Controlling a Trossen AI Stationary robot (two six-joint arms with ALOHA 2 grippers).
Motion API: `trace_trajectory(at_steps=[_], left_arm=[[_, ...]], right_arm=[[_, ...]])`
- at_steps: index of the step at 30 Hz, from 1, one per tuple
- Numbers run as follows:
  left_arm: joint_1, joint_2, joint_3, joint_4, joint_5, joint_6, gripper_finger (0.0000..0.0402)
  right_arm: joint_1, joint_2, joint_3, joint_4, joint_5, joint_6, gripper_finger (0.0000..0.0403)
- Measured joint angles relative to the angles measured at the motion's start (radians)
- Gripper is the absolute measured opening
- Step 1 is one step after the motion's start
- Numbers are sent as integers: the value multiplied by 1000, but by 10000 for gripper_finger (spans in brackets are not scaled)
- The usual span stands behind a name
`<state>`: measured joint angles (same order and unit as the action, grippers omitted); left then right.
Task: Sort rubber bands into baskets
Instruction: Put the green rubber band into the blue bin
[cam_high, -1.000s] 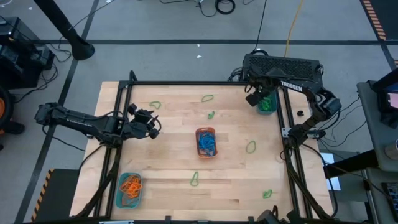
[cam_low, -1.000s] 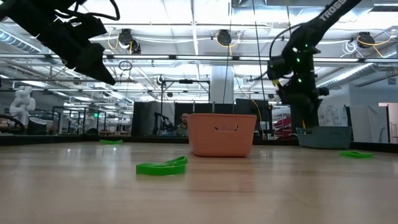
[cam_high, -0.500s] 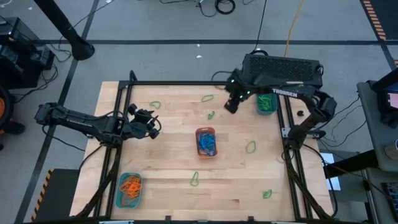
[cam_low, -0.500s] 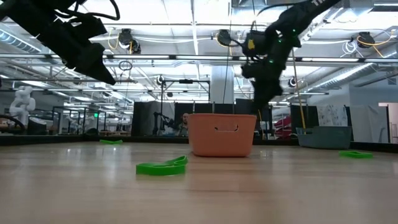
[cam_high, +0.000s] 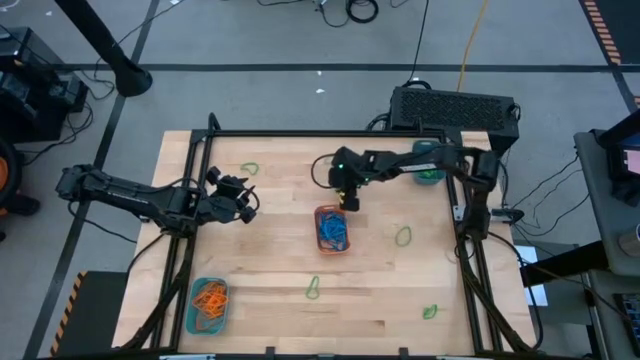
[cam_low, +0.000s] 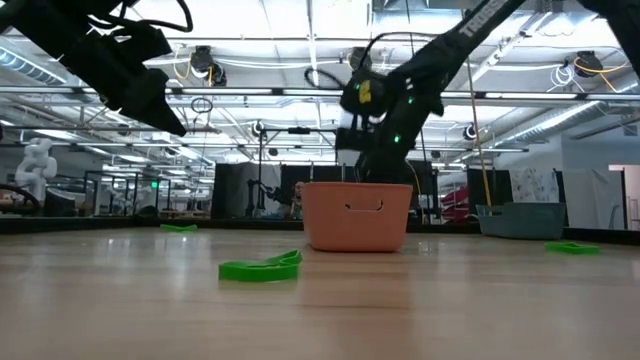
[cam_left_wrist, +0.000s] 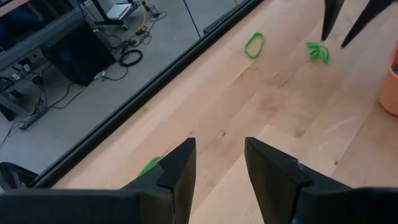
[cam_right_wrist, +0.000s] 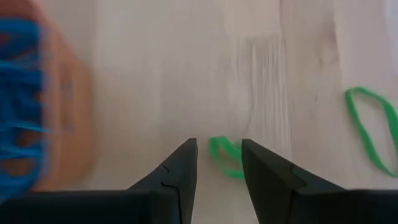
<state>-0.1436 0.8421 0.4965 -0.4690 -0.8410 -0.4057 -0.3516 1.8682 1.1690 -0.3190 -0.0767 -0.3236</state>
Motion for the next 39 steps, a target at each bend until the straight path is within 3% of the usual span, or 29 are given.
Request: trace_trajectory(at_steps=[13,16,20,26,31,39], left_arm=[[0,0,0,-1,6,1,146],[0,0,0,-1,7,1,146],[0,0,0,-1,8,2,146],[0,0,0,-2,8,2,146],[0,0,0,-2,8,3,146],[0,0,0,-5,75,0,146]], right_arm=[[0,114,3,64,136,2,116],[0,115,5,63,138,21,91],[0,118,20,36,142,25,19],[0,110,97,-109,175,24,3],[-4,44,183,-255,200,32,2],[-90,-176,139,-453,190,75,1]])
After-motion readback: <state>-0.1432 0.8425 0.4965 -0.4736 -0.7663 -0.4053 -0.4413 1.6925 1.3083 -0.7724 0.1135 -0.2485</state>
